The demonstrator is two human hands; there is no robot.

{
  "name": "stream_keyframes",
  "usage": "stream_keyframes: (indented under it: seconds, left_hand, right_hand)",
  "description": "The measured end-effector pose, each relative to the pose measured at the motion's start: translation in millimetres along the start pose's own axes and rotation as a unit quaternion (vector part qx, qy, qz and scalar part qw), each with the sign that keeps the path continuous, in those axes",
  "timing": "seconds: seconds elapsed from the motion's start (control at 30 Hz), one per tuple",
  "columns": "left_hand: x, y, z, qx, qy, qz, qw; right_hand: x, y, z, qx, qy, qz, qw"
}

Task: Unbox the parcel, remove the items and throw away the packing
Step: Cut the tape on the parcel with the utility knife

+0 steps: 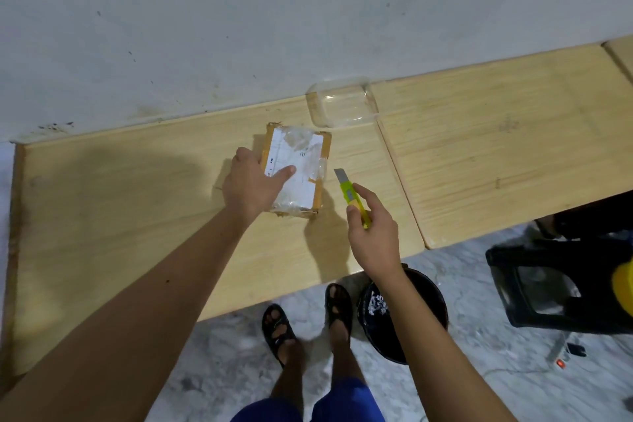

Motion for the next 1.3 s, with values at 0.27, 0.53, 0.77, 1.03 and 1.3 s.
stream_keyframes:
  seconds: [0.27, 0.53, 0.77, 1.03, 1.3]
  left_hand:
    - [3, 5, 0, 0.014, -0.035, 0.0, 0.999]
    - [6, 13, 0, 0.082, -0.038, -0.078, 0.993]
    - [3, 33, 9, 0.206, -0.04, -0.086, 0.974]
    - [9, 44, -9, 0.221, -0.097, -0.162, 0.957]
    - [7, 49, -10, 0.231, -0.099, -0.113, 0.961]
  right_hand:
    - [21, 0, -14, 0.003, 0.011, -0.037, 0.999]
    - [24, 4, -27, 0.007, 0.001, -0.017, 1.0]
    - [24, 4, -30, -0.003, 0.004, -0.027, 1.0]
    - [24, 4, -27, -0.006, -0.004, -0.035, 0.999]
    - [17, 1, -24, -0.006, -0.028, -0.031, 0.999]
Point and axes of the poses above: each hand's wrist, its own z-axis away from the middle knuckle, its own x-axis out of the palm, y = z × x, the point moved 8 cm from there along -z, towards the middle knuckle, and after that the axes turned 14 degrees about -x, right-handed, at the moved point
